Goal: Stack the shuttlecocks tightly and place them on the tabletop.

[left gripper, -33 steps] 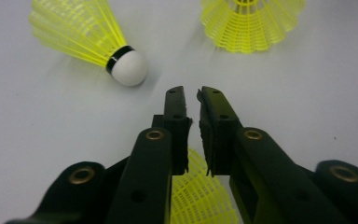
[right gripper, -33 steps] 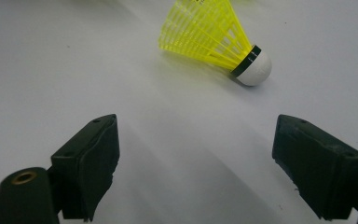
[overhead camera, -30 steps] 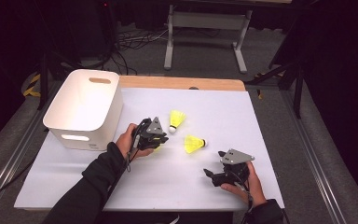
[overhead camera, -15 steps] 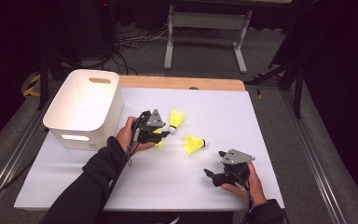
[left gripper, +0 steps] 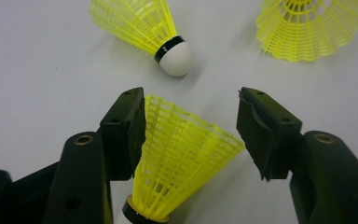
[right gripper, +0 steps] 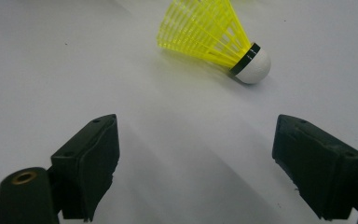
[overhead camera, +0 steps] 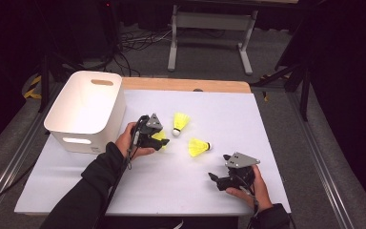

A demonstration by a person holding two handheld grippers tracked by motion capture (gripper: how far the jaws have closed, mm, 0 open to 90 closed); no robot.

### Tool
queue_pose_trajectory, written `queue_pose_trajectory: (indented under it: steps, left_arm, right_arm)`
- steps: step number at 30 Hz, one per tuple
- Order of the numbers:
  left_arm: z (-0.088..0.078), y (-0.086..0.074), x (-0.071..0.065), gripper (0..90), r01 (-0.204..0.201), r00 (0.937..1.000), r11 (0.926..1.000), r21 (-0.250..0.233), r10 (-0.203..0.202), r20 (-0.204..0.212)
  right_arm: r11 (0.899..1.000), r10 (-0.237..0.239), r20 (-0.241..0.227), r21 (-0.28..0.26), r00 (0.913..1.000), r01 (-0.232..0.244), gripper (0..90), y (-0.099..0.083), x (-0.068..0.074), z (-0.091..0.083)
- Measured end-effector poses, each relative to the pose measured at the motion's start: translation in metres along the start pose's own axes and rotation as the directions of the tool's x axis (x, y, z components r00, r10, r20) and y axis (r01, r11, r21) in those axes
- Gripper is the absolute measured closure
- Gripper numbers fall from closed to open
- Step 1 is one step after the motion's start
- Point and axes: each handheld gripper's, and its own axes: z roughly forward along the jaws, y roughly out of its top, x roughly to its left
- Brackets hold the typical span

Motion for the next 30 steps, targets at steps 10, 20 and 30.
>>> queue_pose_trajectory:
  steps: [10,20,30]
  left_arm:
    - [0.003,0.0,0.001,27.7,0.022,0.997,0.9997,-0.011,-0.023,-0.074]
    - [0.012,-0.004,0.008,45.8,0.047,0.9989,0.9988,0.011,-0.047,-0.002]
    - [0.009,-0.001,0.008,63.2,0.007,0.9972,0.9999,0.008,-0.007,-0.075]
  right_arm:
    - [1.0,-0.002,-0.002,0.004,1.0,0.002,15.8,0.0,0.001,0.001]
    - [1.0,-0.008,-0.004,0.015,1.0,0.008,15.7,-0.001,0.001,0.002]
    - [1.0,-0.008,-0.006,0.015,0.9999,0.009,15.7,-0.001,0.001,0.002]
